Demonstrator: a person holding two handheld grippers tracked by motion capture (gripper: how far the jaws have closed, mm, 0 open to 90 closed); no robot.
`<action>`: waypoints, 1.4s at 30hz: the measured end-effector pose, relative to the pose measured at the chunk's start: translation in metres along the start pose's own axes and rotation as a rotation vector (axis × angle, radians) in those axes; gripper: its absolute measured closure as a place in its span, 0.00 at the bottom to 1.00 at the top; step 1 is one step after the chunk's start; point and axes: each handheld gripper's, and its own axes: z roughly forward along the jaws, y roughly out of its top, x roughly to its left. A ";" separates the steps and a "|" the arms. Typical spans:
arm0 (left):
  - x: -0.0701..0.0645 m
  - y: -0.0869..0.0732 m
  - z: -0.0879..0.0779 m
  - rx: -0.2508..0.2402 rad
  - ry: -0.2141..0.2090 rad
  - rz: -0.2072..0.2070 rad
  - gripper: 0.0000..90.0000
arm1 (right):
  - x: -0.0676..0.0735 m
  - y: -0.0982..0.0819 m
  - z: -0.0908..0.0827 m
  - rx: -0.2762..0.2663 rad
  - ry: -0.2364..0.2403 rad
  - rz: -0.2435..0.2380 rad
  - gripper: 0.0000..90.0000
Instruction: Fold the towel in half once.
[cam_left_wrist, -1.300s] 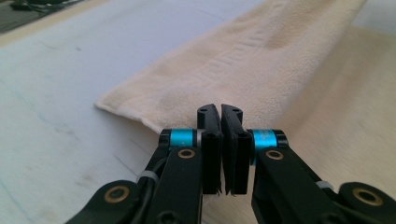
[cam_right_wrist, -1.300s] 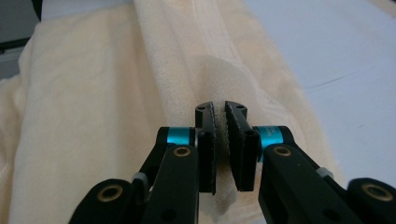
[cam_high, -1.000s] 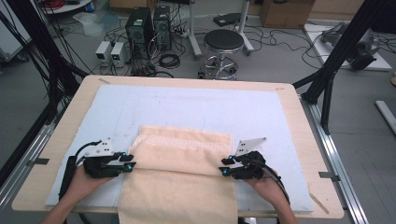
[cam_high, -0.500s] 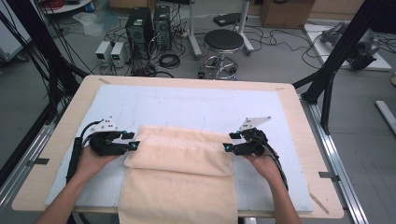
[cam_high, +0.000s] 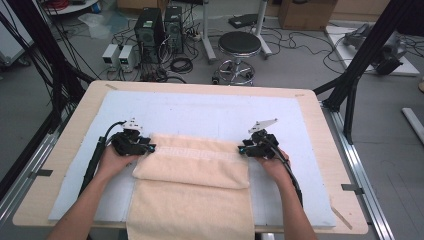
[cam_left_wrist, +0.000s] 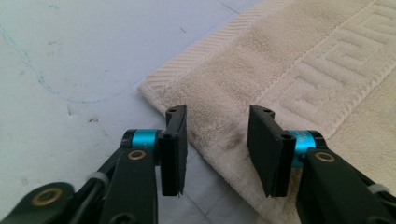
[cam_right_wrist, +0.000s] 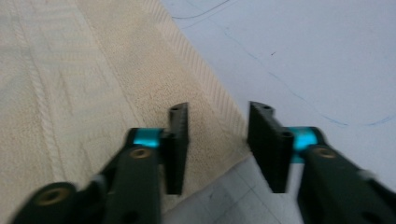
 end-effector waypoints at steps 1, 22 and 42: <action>0.001 0.000 0.000 -0.004 -0.010 0.007 0.71 | 0.001 0.000 0.001 0.001 -0.009 -0.007 0.79; -0.025 -0.005 -0.071 -0.159 -0.078 0.088 0.93 | 0.037 0.011 -0.064 -0.136 0.126 -0.103 0.96; -0.096 -0.076 -0.134 -0.215 -0.238 0.221 0.74 | 0.132 -0.038 -0.112 -0.166 0.260 -0.237 0.74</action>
